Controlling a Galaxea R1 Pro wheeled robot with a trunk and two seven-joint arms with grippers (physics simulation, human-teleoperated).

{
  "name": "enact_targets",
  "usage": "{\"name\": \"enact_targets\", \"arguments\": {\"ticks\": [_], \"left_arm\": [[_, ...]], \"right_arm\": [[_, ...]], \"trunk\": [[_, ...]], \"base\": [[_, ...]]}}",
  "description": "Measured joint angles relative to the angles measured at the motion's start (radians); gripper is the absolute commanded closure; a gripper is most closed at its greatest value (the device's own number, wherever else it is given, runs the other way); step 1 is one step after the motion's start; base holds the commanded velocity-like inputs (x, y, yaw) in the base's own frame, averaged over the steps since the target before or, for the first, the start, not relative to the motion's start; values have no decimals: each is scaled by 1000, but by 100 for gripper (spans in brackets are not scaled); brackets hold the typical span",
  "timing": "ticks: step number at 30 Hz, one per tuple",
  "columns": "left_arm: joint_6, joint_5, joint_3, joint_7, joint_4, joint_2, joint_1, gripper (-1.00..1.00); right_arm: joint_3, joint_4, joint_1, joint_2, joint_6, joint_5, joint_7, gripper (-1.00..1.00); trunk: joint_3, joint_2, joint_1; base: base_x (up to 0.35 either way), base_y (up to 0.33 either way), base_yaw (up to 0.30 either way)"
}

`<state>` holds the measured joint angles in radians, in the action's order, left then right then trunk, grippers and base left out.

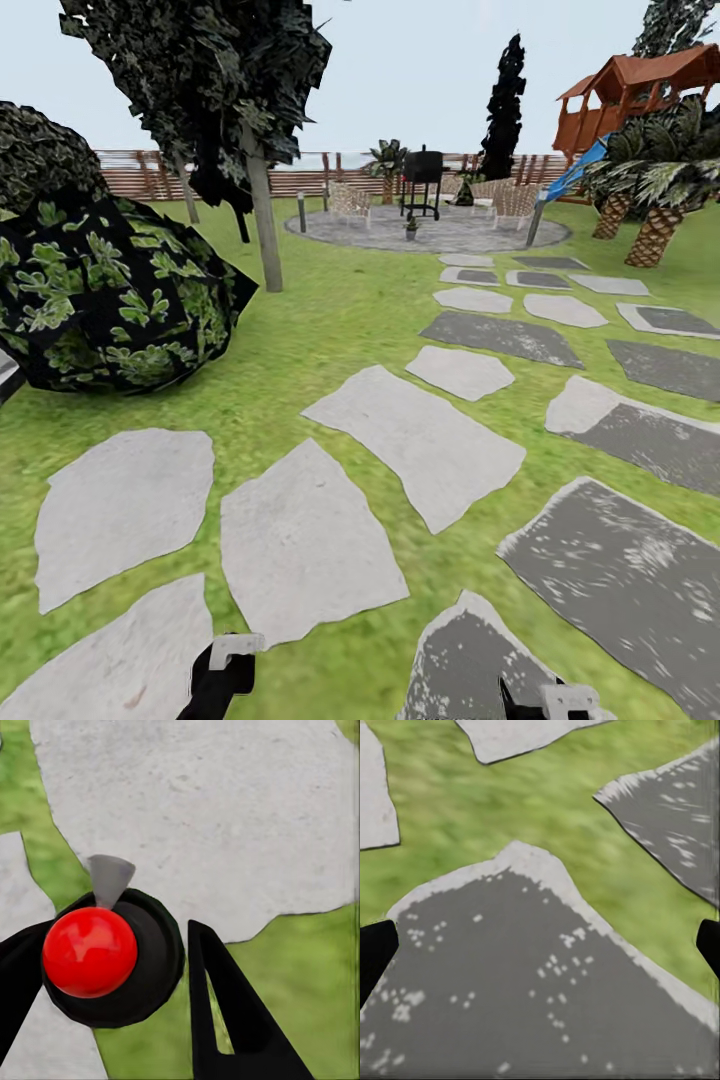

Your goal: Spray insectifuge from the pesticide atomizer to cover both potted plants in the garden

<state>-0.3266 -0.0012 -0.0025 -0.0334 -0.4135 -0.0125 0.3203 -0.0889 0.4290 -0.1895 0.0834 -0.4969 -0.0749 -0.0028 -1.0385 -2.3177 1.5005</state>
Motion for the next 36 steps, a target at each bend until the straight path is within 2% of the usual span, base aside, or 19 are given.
{"name": "enact_targets", "arguments": {"ticks": [12, 18, 36], "left_arm": [[0, 1, 1, 0, 4, -2, 0, 100], [-1, 1, 3, 0, 6, -4, 0, 100], [-1, 0, 4, 0, 6, -4, 0, 100]], "right_arm": [[0, 0, 0, 0, 0, 0, 0, -100], [2, 3, -1, 0, 0, 0, 3, -100], [2, 5, -1, 1, 0, 0, 5, -100]], "trunk": [[7, 0, 0], [10, 0, -1], [10, 0, -1]], "base": [[2, 0, -300], [231, 0, -270], [335, 0, -17]]}}
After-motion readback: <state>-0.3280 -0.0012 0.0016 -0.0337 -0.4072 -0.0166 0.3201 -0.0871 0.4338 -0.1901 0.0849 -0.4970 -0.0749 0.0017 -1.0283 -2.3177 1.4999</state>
